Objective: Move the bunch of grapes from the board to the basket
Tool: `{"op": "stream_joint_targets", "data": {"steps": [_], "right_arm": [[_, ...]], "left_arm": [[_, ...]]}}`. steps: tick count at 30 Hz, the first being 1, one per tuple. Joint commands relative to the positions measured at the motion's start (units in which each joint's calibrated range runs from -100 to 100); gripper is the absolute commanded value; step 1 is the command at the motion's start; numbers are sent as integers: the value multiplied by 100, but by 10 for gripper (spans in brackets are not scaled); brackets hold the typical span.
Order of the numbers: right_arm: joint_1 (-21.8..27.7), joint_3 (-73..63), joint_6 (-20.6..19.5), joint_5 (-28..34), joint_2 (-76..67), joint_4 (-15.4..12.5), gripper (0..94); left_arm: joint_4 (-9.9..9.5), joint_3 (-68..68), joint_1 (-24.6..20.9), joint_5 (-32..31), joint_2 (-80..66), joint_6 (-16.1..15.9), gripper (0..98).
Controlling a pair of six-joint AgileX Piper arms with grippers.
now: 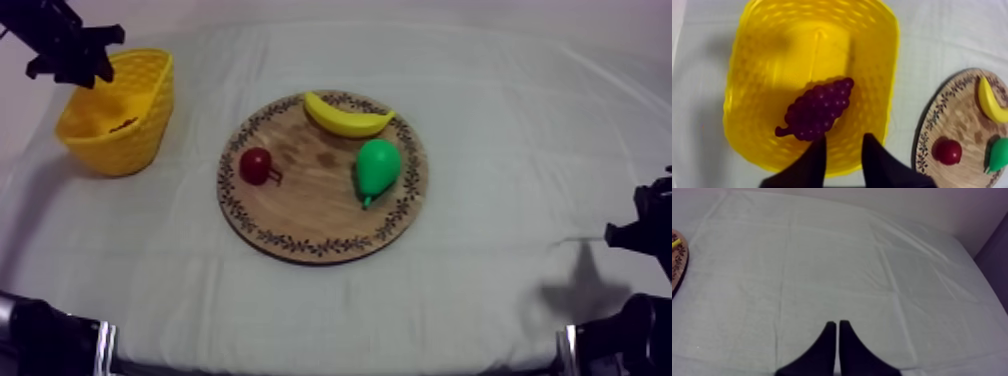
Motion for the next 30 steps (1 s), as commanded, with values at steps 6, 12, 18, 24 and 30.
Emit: {"op": "stream_joint_targets", "data": {"steps": [6, 12, 18, 24, 30], "right_arm": [[1, -5, 1, -2, 1, -1, 3], [1, -5, 1, -2, 1, -1, 3], [1, -5, 5, -2, 1, -1, 3], [1, -5, 5, -2, 1, -1, 3], [1, -5, 4, -2, 1, -1, 3]], "left_arm": [[56, 1837, 27, -819, -1973, -313, 32], [112, 3435, 39, -1965, -3524, -874, 4], [86, 5243, 41, -3291, -5136, -981, 0], [-15, 6349, -76, -3812, -6460, -930, 0], [-274, 7257, -96, -3909, -7759, -775, 0]]}}
